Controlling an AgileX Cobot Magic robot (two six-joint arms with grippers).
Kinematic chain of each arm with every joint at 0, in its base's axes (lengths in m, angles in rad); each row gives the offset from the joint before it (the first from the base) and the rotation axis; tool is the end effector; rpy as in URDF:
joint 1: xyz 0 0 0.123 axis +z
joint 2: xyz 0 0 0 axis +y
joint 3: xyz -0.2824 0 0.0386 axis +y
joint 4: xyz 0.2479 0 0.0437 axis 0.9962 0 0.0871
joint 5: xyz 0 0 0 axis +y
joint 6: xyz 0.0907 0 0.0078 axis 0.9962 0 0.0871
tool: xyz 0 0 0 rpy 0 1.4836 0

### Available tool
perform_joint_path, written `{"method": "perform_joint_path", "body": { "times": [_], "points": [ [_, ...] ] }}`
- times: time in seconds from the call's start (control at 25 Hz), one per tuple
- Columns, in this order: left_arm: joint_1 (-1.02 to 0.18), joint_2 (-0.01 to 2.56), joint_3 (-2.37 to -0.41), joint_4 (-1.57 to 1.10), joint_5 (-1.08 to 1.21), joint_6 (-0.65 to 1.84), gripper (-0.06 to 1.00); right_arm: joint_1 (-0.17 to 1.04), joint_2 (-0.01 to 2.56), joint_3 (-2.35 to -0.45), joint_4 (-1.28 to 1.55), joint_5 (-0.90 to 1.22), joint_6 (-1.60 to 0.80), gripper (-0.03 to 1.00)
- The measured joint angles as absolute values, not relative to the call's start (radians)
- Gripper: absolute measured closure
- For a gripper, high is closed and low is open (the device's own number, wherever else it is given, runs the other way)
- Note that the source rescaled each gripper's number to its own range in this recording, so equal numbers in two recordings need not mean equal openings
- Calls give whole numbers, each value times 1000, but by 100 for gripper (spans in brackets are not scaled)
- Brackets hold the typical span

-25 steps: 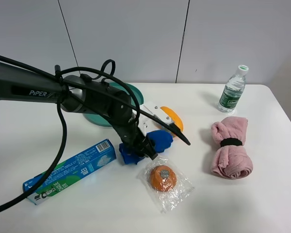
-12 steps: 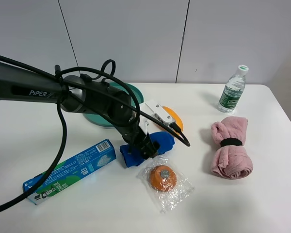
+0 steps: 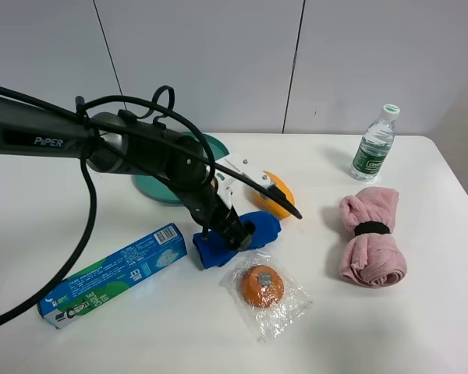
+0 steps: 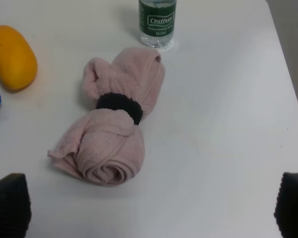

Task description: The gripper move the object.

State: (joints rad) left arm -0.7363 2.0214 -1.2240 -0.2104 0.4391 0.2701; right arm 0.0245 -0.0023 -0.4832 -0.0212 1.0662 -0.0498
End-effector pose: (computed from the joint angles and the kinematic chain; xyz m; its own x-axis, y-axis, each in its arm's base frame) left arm 0.2908 -0.2745 0.1311 -0.6163 0.6649 -0.4220 0.7474 0.6627 -0.0475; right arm -0.0035 -0.0018 0.2721 -0.4721 -0.0716 -0.8786 -0.0366 0.9974 -0.0616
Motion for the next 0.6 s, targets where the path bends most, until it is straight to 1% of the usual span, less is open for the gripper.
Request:
{"method": "perform_joint_path", "body": {
  "times": [0.16,0.36,0.6],
  "points": [
    [-702,1946,-1224,-221,461,263,-4,24,-2,-483,-21,1066,-50,-3],
    [-614,1852,-1224,-221,517,258,-4,24,-2,-483,-21,1066,-50,-3],
    [-459,1739,-1224,-217,580,264,-4,24,-2,-483,-21,1066,-50,-3]
  ]
}}
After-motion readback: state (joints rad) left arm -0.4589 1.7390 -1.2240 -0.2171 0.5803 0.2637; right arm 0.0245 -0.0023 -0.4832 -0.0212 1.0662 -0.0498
